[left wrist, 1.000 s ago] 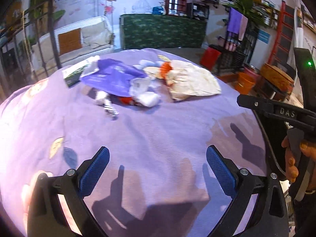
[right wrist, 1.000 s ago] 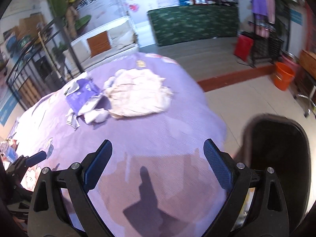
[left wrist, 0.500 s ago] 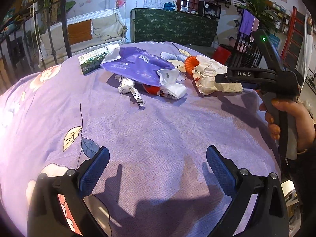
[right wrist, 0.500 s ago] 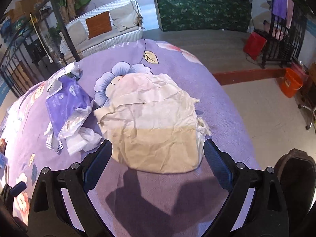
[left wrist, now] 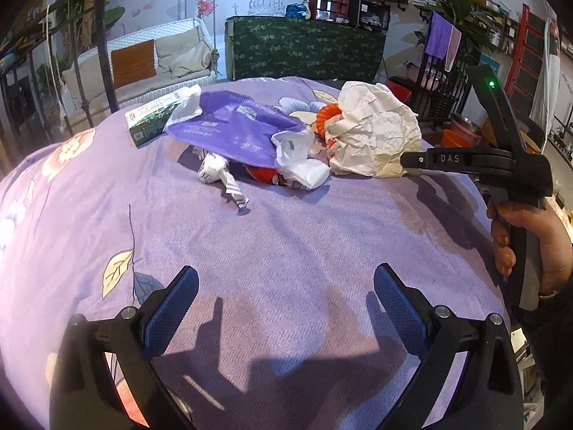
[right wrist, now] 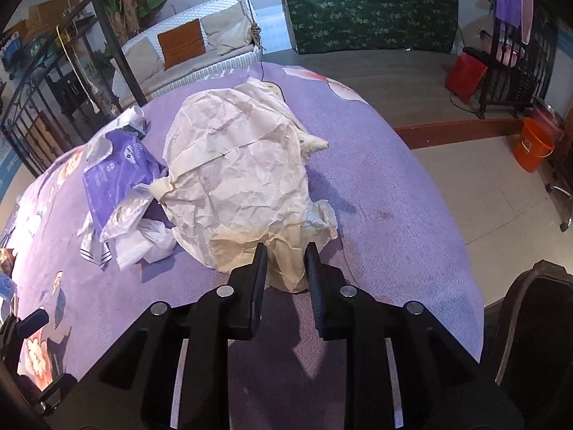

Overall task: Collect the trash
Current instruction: 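Close the right tool on the crumpled beige paper, then grasp the purple bag with the left tool while the right tool lifts the beige paper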

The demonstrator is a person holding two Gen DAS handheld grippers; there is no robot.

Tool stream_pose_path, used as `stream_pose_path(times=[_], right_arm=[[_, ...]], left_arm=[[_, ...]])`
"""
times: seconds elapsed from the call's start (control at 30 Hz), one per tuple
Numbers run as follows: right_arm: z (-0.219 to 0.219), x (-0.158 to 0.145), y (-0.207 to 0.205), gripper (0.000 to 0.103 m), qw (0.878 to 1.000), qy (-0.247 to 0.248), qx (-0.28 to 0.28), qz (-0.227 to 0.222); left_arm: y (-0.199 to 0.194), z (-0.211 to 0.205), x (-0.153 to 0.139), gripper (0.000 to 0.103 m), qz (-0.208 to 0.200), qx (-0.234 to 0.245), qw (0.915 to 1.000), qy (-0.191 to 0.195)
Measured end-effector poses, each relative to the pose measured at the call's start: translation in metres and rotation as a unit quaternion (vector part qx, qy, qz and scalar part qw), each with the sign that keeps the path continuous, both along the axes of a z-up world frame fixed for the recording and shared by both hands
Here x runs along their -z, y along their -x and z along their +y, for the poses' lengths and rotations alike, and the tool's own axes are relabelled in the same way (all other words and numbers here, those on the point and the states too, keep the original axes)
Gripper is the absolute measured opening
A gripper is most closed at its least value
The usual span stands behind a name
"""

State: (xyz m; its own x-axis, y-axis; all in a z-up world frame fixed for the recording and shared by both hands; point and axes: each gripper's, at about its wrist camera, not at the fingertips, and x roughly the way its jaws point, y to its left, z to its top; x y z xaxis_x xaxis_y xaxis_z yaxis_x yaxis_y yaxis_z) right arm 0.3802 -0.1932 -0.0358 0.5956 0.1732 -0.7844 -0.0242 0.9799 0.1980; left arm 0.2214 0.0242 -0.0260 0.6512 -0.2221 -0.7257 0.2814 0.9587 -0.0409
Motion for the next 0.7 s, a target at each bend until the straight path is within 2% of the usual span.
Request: stream_pose_path(times=[0.03, 0.1, 0.23, 0.47, 0.7], right_arm=[[-0.002, -0.002, 0.003, 0.019, 1.000, -0.007, 0.001, -0.004], [-0.006, -0.006, 0.009, 0.008, 1.000, -0.021, 0.002, -0.011], [-0.012, -0.019, 0.023, 0.007, 0.999, -0.031, 0.003, -0.034], [-0.023, -0.041, 0.047, 0.007, 0.997, -0.053, 0.012, -0.062], [-0.033, -0.057, 0.072, 0.007, 0.995, -0.041, 0.035, -0.084]], left_arm=[[-0.002, -0.001, -0.001, 0.096, -0.002, 0.002, 1.0000, -0.001], [-0.003, -0.004, -0.002, 0.096, -0.006, 0.007, 1.0000, -0.002], [-0.010, -0.014, -0.002, 0.096, -0.017, 0.016, 0.9997, -0.011], [-0.048, -0.029, -0.006, 0.080, -0.032, 0.022, 0.9978, -0.054], [-0.106, -0.049, -0.005, 0.077, -0.009, 0.007, 0.9980, -0.062]])
